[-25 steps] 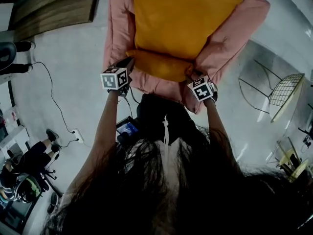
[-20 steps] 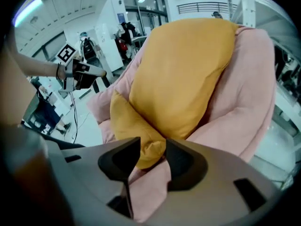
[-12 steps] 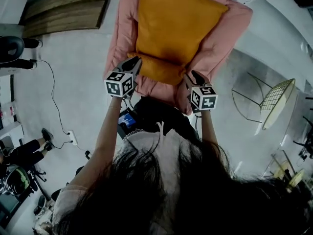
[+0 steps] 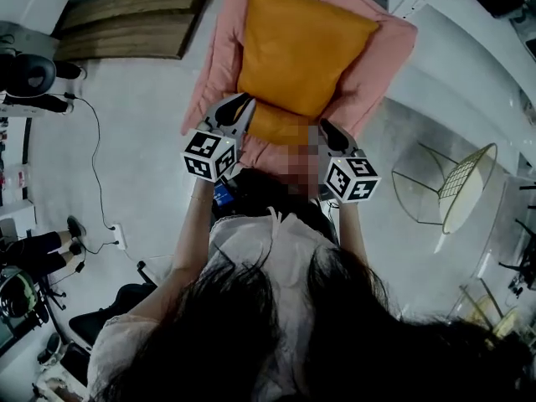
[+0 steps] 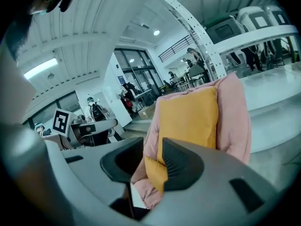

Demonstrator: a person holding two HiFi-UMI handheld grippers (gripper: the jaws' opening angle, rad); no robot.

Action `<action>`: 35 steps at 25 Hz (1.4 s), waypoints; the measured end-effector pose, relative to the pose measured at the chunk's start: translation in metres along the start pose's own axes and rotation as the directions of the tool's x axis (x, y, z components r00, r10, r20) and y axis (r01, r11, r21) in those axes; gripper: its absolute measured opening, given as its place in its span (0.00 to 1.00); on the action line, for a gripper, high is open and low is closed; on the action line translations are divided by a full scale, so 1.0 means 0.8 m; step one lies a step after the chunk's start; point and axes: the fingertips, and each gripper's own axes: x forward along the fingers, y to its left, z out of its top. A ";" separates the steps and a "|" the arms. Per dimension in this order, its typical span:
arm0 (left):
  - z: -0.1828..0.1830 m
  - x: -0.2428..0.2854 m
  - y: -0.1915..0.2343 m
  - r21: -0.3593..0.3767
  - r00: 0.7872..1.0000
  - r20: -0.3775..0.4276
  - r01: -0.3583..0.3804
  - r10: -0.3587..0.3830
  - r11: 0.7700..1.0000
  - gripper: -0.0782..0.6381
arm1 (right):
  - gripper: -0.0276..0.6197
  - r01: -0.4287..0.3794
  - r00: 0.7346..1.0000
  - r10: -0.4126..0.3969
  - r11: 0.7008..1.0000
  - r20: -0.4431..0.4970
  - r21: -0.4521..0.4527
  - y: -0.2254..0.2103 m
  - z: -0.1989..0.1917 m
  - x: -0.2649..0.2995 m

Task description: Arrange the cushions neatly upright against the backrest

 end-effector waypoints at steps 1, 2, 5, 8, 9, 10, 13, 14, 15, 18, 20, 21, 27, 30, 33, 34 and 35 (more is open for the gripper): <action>0.006 -0.005 -0.010 0.000 1.000 0.012 0.004 -0.004 1.000 0.19 | 0.25 -0.015 1.000 0.015 1.000 0.011 -0.013 0.008 0.008 -0.002; 0.010 -0.010 -0.019 0.003 1.000 0.018 0.007 -0.007 1.000 0.19 | 0.24 -0.028 0.999 0.029 0.999 0.018 -0.029 0.017 0.014 -0.005; 0.014 -0.019 -0.045 0.017 1.000 0.014 0.023 -0.023 1.000 0.19 | 0.22 -0.059 0.998 0.062 0.994 0.028 -0.090 0.040 0.027 -0.013; 0.015 -0.024 -0.061 0.013 0.999 0.009 0.033 -0.033 0.999 0.19 | 0.19 -0.090 0.995 0.094 0.987 0.028 -0.132 0.057 0.035 -0.017; 0.015 -0.025 -0.064 0.005 0.999 0.009 0.036 -0.036 0.999 0.19 | 0.18 -0.101 0.994 0.105 0.985 0.027 -0.137 0.062 0.036 -0.017; 0.015 -0.026 -0.067 -0.004 0.999 0.007 0.040 -0.040 0.999 0.19 | 0.18 -0.111 0.993 0.115 0.984 0.026 -0.139 0.066 0.037 -0.015; 0.012 -0.032 -0.070 -0.028 0.999 -0.003 0.042 -0.042 0.999 0.19 | 0.17 -0.131 0.991 0.134 0.981 0.009 -0.140 0.074 0.034 -0.007; 0.011 -0.035 -0.070 -0.030 0.999 -0.008 0.043 -0.043 0.999 0.19 | 0.17 -0.136 0.991 0.137 0.981 0.000 -0.140 0.076 0.033 -0.003; 0.009 -0.037 -0.069 -0.030 0.999 -0.015 0.044 -0.044 0.999 0.19 | 0.17 -0.140 0.990 0.140 0.980 -0.009 -0.140 0.079 0.031 0.002; 0.005 -0.048 -0.064 -0.025 0.998 -0.030 0.045 -0.046 0.999 0.19 | 0.16 -0.148 0.989 0.145 0.979 -0.029 -0.139 0.087 0.024 0.015; 0.001 -0.058 -0.061 -0.030 0.998 -0.035 0.047 -0.048 0.998 0.19 | 0.16 -0.148 0.989 0.144 0.980 -0.033 -0.136 0.095 0.020 0.020; -0.001 -0.064 -0.060 -0.035 0.998 -0.035 0.051 -0.052 0.998 0.19 | 0.16 -0.147 0.989 0.143 0.980 -0.033 -0.135 0.100 0.018 0.020; -0.010 -0.109 -0.061 -0.041 0.996 -0.023 0.086 -0.087 0.995 0.19 | 0.16 -0.131 0.991 0.128 0.979 -0.029 -0.153 0.143 0.004 0.013; -0.017 -0.140 -0.061 -0.039 0.994 -0.009 0.107 -0.108 0.993 0.19 | 0.16 -0.113 0.994 0.112 0.981 -0.015 -0.158 0.171 -0.007 0.006; -0.024 -0.174 -0.062 -0.040 0.992 0.006 0.128 -0.128 0.991 0.19 | 0.16 -0.086 0.996 0.087 0.983 -0.001 -0.165 0.200 -0.022 -0.006; -0.027 -0.187 -0.064 -0.038 0.991 0.010 0.136 -0.136 0.990 0.19 | 0.16 -0.078 0.997 0.080 0.983 0.005 -0.167 0.211 -0.027 -0.012; -0.029 -0.200 -0.068 -0.033 0.989 0.013 0.145 -0.144 0.989 0.19 | 0.16 -0.071 0.997 0.074 0.983 0.010 -0.168 0.221 -0.033 -0.020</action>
